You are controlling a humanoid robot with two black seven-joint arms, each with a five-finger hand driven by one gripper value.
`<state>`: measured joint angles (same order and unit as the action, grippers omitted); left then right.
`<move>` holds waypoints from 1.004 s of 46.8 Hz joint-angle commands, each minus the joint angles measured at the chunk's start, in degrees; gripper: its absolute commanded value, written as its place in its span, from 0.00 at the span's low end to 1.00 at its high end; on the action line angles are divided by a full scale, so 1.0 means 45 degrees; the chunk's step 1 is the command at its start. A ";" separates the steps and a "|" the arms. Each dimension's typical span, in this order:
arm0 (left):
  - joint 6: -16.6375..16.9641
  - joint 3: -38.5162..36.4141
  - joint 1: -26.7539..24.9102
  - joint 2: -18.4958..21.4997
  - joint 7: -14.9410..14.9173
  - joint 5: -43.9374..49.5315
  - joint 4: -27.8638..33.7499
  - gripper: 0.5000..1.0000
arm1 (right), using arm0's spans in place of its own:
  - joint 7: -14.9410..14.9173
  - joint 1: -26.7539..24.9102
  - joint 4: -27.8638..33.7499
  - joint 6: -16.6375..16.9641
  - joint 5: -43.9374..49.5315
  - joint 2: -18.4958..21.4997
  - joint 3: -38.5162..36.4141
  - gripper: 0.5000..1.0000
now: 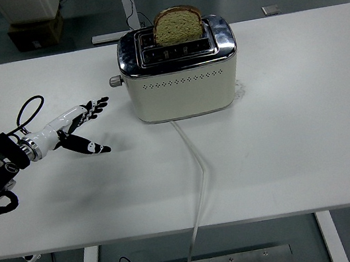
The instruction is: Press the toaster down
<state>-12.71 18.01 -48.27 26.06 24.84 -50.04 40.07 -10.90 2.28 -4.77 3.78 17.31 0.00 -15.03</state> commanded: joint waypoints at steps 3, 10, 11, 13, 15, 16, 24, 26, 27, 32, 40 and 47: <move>-0.0047 0.0001 0.0062 0.0049 0.0007 0.0534 0.0002 1.00 | 0.0000 0.0001 -0.0015 0.0000 0.0000 0.0000 0.0000 1.00; -0.0047 0.0041 0.0140 0.0205 0.0027 0.0983 0.0002 1.00 | 0.0000 0.0001 0.0004 0.0000 0.0000 0.0000 0.0000 1.00; -0.0066 0.0041 0.0140 0.0263 0.0027 0.1100 0.0002 1.00 | 0.0000 0.0001 0.0004 0.0000 0.0000 0.0000 0.0000 1.00; -0.0067 0.0041 0.0140 0.0361 0.0027 0.1412 0.0002 1.00 | 0.0000 0.0001 0.0004 0.0000 0.0000 0.0000 0.0000 1.00; -0.0067 0.0041 0.0140 0.0420 0.0027 0.1783 0.0002 1.00 | 0.0000 0.0001 0.0004 0.0000 0.0000 0.0000 0.0000 1.00; -0.0067 0.0060 0.0140 0.0420 0.0027 0.1998 0.0002 1.00 | 0.0000 0.0001 0.0004 0.0000 0.0000 0.0000 0.0000 1.00; -0.0086 0.0080 0.0062 0.0693 0.0027 0.3580 0.0002 1.00 | 0.0000 0.0001 0.0004 0.0000 0.0000 0.0000 0.0000 1.00; -0.0086 0.0099 0.0042 0.0713 0.0027 0.3893 0.0002 1.00 | 0.0000 0.0001 -0.0015 0.0000 0.0000 0.0000 0.0000 1.00; -0.0086 0.0099 0.0042 0.0713 0.0027 0.4030 0.0002 1.00 | 0.0000 0.0001 0.0004 0.0000 0.0000 0.0000 0.0000 1.00; -0.0086 0.0138 0.0042 0.0733 0.0027 0.4538 0.0002 1.00 | 0.0000 0.0001 0.0004 0.0000 0.0000 0.0000 0.0000 1.00; -0.0125 0.0177 0.0023 0.0733 0.0125 0.5650 0.0002 1.00 | 0.0000 0.0001 0.0004 0.0000 0.0000 0.0000 0.0000 1.00; -0.0067 0.0197 0.0062 0.0713 0.0164 0.7329 0.0002 1.00 | 0.0000 0.0001 0.0004 0.0000 0.0000 0.0000 0.0000 1.00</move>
<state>-13.28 18.91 -48.16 29.35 25.55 -19.80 40.08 -10.90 2.28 -4.75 3.78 17.31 0.00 -15.03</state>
